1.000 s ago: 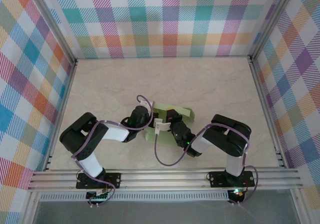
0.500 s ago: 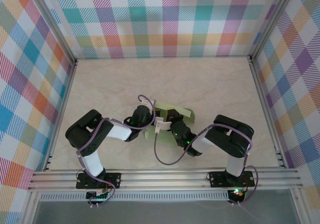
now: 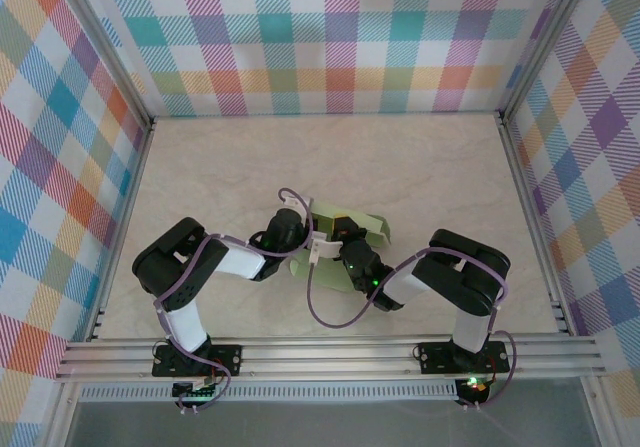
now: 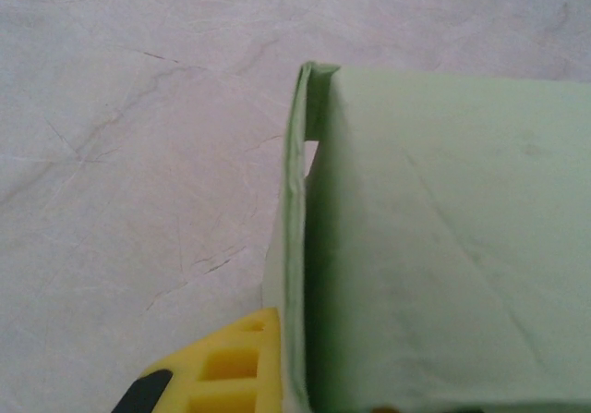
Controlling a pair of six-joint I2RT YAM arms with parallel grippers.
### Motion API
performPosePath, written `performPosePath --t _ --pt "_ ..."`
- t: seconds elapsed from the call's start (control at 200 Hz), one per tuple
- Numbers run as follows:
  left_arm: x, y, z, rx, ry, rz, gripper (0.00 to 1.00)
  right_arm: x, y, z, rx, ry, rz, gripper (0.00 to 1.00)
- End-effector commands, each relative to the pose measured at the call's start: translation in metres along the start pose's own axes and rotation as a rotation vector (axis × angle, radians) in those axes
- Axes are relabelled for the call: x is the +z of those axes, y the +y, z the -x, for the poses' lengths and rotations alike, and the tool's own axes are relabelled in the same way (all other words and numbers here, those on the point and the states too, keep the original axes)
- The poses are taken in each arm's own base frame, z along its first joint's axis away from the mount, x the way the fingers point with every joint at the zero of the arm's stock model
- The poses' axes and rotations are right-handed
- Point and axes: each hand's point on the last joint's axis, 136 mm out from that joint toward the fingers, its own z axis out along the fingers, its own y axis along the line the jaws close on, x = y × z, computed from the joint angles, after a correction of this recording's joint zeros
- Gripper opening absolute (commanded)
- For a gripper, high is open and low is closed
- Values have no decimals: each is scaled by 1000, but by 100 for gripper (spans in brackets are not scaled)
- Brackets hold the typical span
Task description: Fold the paper box
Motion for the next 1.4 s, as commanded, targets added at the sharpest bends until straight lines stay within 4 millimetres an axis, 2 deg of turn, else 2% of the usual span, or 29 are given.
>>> performPosePath --t 0.0,0.045,0.095,0.145,0.175,0.4,0.535,0.65,0.81,1.01,1.095,1.25,1.305,1.395 --pt "-3 -25 28 -44 -62 -74 0 -2 21 18 23 -77 82 0" --pt "-3 -24 27 -43 -57 -72 0 -2 18 18 41 -77 78 0" --pt "-2 -24 25 -45 -52 -71 0 -3 16 19 62 -77 77 5" --pt "-2 -24 23 -44 -48 -75 0 -4 13 20 81 -75 83 23" --pt "-2 -24 23 -45 -47 -78 0 -5 11 20 95 -75 87 30" --pt "1 -24 23 -95 -27 -147 0 -10 -15 15 220 -61 74 57" --pt "6 -21 23 -155 -1 -205 0 -16 -25 12 317 -52 128 75" --pt "9 -16 24 -194 13 -239 0 -23 -47 17 381 -71 126 83" --pt "11 -8 28 -263 11 -278 0 -31 -76 20 506 -87 171 87" --pt "12 -4 33 -282 15 -308 0 -40 -138 22 774 -129 171 90" --pt "10 -6 38 -287 6 -351 0 -39 -162 5 961 -100 191 90" --pt "6 -12 44 -271 -1 -423 0 -34 -194 -49 1357 8 202 89" --pt "4 -15 45 -255 -4 -446 0 -29 -196 -72 1487 77 219 89" --pt "-3 -26 49 -205 -17 -517 0 -17 -184 -104 1700 210 323 87"
